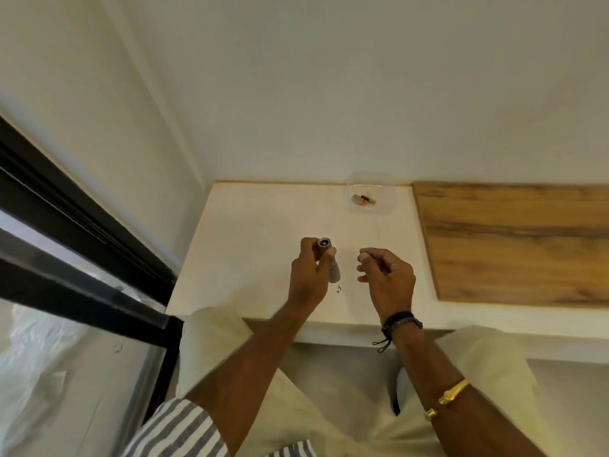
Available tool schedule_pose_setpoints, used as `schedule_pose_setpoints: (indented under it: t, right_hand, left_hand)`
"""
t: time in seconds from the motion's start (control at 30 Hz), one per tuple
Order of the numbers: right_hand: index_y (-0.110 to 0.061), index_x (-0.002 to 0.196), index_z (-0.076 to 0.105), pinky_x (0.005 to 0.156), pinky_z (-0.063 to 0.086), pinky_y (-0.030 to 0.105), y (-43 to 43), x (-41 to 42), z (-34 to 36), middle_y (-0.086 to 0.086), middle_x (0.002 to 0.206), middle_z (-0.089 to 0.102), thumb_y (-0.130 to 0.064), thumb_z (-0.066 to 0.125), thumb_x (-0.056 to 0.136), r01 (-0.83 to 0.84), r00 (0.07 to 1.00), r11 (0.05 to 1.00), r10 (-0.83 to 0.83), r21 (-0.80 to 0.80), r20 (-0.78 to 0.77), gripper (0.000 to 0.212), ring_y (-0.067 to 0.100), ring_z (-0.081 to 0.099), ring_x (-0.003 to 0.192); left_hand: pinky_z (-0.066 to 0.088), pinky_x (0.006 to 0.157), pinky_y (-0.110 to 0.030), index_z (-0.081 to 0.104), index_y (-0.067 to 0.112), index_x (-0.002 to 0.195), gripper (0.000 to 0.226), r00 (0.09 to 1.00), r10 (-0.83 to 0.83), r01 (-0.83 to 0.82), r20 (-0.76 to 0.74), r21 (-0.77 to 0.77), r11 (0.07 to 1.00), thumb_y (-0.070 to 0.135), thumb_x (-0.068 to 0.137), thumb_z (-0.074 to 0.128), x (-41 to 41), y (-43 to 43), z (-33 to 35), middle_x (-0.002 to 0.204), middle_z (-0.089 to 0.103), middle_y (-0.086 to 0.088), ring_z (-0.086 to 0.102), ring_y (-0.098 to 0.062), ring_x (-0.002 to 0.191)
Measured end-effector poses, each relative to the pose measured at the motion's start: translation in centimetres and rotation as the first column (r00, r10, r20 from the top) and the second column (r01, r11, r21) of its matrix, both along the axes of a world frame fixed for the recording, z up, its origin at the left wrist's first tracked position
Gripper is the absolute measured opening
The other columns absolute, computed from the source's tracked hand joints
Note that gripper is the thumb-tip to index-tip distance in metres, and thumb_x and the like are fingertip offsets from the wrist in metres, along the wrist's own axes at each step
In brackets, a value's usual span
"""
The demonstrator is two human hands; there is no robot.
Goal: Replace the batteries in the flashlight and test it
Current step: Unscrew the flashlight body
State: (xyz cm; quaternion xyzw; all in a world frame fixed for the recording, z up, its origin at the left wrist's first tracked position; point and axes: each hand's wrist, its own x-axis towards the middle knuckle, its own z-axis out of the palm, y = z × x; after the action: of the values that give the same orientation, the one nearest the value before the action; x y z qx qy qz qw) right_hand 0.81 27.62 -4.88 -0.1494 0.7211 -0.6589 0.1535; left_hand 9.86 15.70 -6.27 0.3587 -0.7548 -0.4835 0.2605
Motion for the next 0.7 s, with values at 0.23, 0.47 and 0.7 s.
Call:
schedule_pose_setpoints:
  t: [0.23,0.47,0.7]
  right_hand:
    - [-0.026,0.092,0.077,0.057,0.060,0.024,4.4,2.3,-2.3,-0.002,0.081,0.077,-0.014,0.072,0.093,-0.043,0.998,0.998,0.041,0.039,0.045,0.013,0.015,0.075,0.072]
    - [-0.021,0.103,0.077,0.055,0.052,0.016,4.8,3.0,-3.4,-0.008,0.085,0.076,-0.042,0.069,0.094,-0.178,0.981,0.954,0.190,0.243,-0.030,0.024,0.009,0.071,0.071]
    - [-0.017,0.096,0.076,0.070,0.054,0.027,4.7,3.5,-3.7,-0.003,0.080,0.073,-0.046,0.065,0.096,-0.223,0.955,0.905,0.278,0.363,-0.106,0.031,0.012,0.070,0.074]
  left_hand:
    - [0.049,0.064,-0.024,0.045,0.023,0.112,0.020,0.992,-0.115,0.120,0.054,-0.105,0.987,0.039,0.102,0.050,3.1,3.7,-2.3,0.093,0.064,0.009,0.062,-0.009,0.077]
    - [0.050,0.076,-0.035,0.049,0.008,0.117,0.040,0.947,-0.252,0.289,0.198,-0.189,0.938,0.036,0.094,0.065,5.0,5.2,-3.9,0.109,0.060,-0.008,0.056,-0.022,0.094]
    - [0.045,0.075,-0.031,0.053,0.008,0.113,0.039,0.927,-0.294,0.355,0.232,-0.297,0.886,0.033,0.090,0.071,5.8,5.6,-3.1,0.107,0.061,-0.007,0.052,-0.021,0.095]
